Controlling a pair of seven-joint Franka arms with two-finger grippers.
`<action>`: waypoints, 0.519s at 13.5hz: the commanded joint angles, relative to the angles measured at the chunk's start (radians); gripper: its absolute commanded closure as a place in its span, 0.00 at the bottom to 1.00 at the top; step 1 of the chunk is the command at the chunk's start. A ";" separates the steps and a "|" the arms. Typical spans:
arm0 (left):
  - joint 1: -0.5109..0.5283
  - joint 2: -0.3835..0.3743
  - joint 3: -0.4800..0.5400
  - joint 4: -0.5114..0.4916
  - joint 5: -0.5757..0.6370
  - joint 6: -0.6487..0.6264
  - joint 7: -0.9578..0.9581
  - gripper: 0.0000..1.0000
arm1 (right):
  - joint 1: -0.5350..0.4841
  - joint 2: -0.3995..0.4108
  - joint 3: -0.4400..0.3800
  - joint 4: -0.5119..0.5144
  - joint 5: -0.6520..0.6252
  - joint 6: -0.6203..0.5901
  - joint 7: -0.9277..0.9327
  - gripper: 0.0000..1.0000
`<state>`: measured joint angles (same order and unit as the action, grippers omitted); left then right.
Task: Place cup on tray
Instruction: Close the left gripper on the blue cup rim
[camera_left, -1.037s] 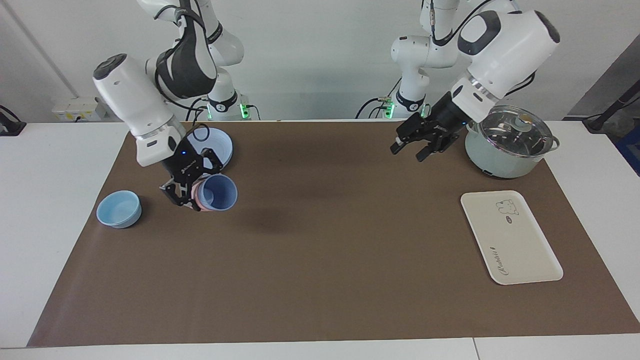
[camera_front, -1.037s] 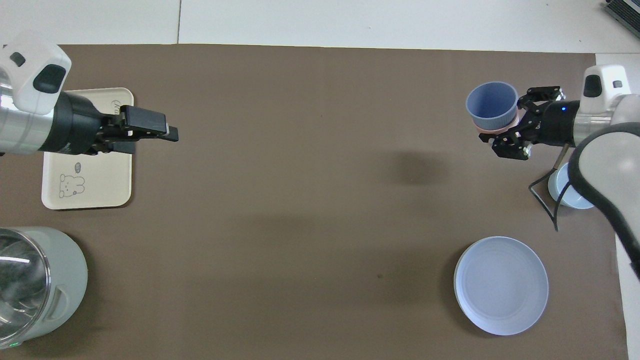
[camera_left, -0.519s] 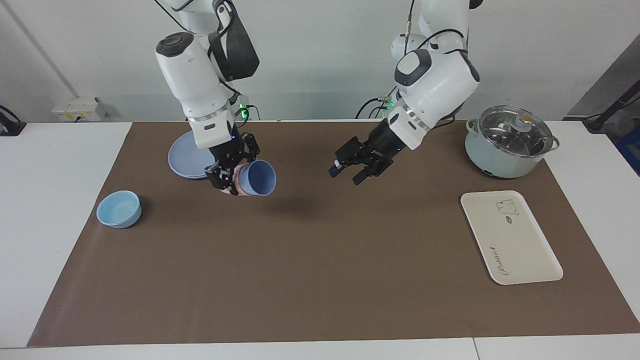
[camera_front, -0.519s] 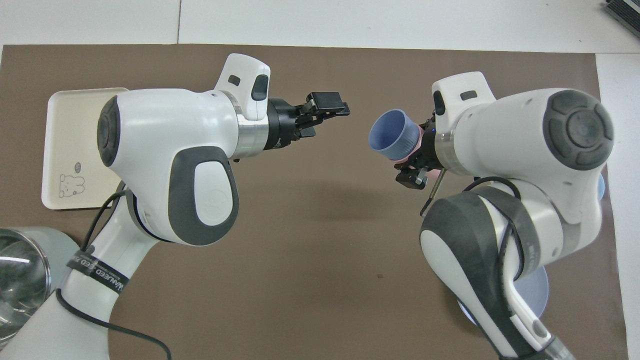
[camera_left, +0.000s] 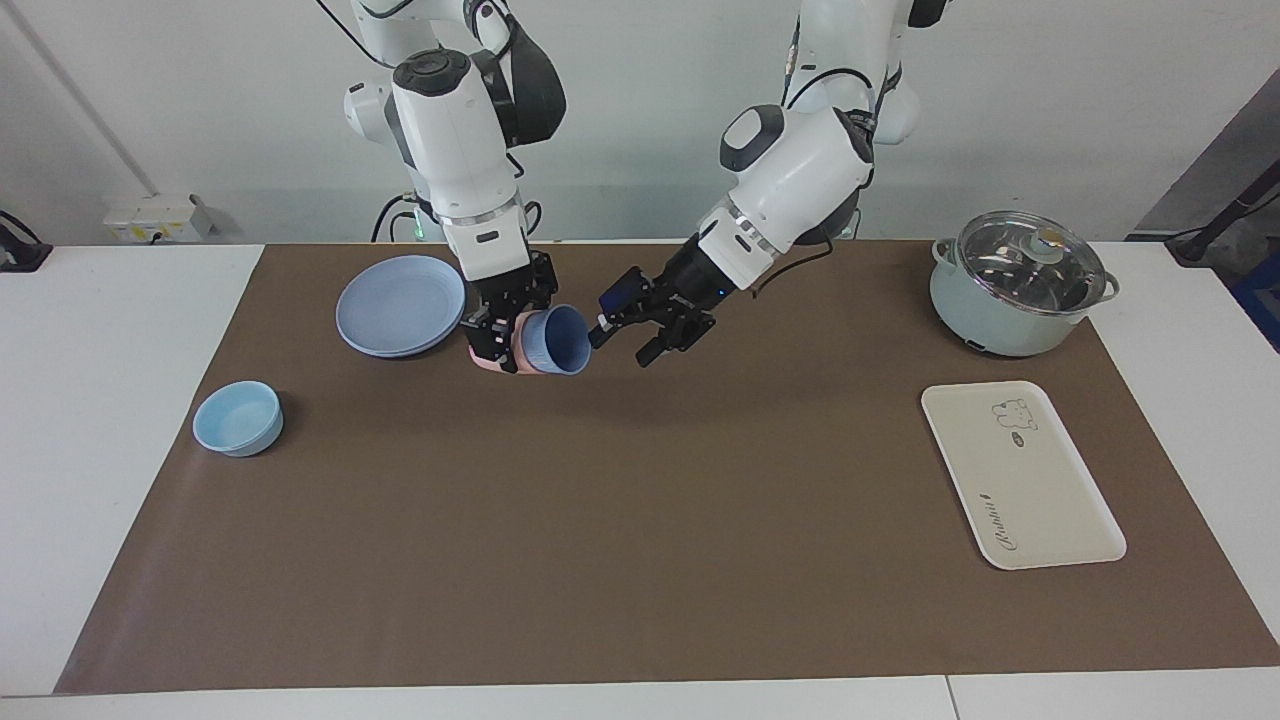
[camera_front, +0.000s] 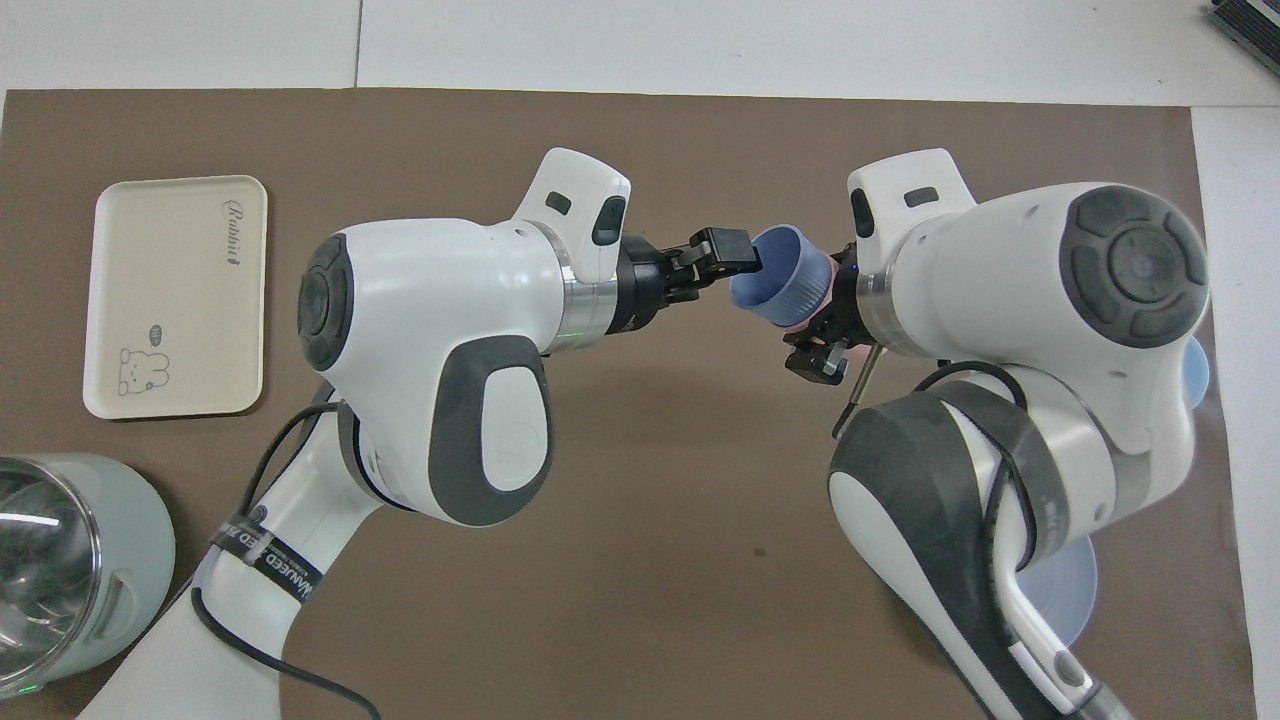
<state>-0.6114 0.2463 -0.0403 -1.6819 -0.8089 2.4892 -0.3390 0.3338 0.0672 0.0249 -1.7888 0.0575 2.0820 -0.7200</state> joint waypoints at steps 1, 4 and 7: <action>-0.043 0.031 0.017 0.018 -0.006 0.095 -0.008 0.38 | -0.006 -0.010 0.004 0.006 -0.022 -0.019 0.016 1.00; -0.067 0.036 0.019 0.016 0.010 0.093 -0.008 0.74 | -0.006 -0.010 0.004 0.005 -0.022 -0.017 0.016 1.00; -0.088 0.036 0.019 0.007 0.017 0.089 -0.018 1.00 | -0.006 -0.010 0.004 0.005 -0.022 -0.014 0.016 1.00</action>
<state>-0.6681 0.2747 -0.0370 -1.6835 -0.8038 2.5628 -0.3390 0.3319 0.0655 0.0216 -1.7879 0.0540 2.0819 -0.7200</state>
